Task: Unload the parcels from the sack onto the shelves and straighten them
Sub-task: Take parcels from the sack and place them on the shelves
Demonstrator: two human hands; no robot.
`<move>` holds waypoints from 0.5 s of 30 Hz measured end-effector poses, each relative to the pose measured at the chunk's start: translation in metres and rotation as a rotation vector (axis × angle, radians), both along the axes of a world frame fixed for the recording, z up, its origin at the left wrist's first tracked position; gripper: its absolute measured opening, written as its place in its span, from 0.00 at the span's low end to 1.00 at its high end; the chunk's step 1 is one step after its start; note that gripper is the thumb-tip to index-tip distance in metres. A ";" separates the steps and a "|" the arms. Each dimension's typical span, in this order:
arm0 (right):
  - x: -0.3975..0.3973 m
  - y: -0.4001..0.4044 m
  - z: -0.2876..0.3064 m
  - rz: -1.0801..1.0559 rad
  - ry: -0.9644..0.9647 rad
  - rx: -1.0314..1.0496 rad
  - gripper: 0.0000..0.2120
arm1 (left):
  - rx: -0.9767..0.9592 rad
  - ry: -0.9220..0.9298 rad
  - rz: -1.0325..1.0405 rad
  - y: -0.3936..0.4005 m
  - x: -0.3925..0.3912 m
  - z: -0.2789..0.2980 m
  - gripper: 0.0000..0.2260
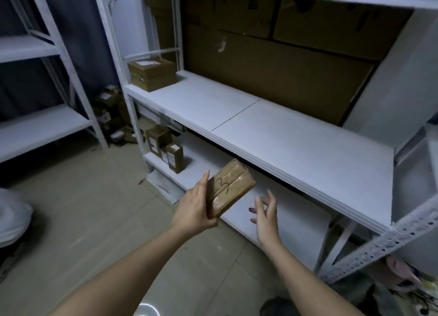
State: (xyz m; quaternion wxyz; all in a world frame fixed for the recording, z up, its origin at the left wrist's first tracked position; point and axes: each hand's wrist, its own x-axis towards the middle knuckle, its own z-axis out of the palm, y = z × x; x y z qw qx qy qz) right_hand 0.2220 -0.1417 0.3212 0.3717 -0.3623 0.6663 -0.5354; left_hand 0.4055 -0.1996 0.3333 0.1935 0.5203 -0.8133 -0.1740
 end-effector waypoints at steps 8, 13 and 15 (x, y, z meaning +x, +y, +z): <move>-0.019 -0.104 0.013 0.098 -0.576 0.424 0.30 | -0.511 -0.384 -0.252 -0.065 0.022 -0.001 0.48; -0.024 -0.154 0.004 0.266 -0.534 0.596 0.22 | -0.608 -0.506 -0.321 -0.108 0.025 -0.003 0.43; -0.017 -0.169 -0.001 0.257 -0.545 0.602 0.19 | -0.507 -0.589 -0.267 -0.119 0.031 -0.005 0.48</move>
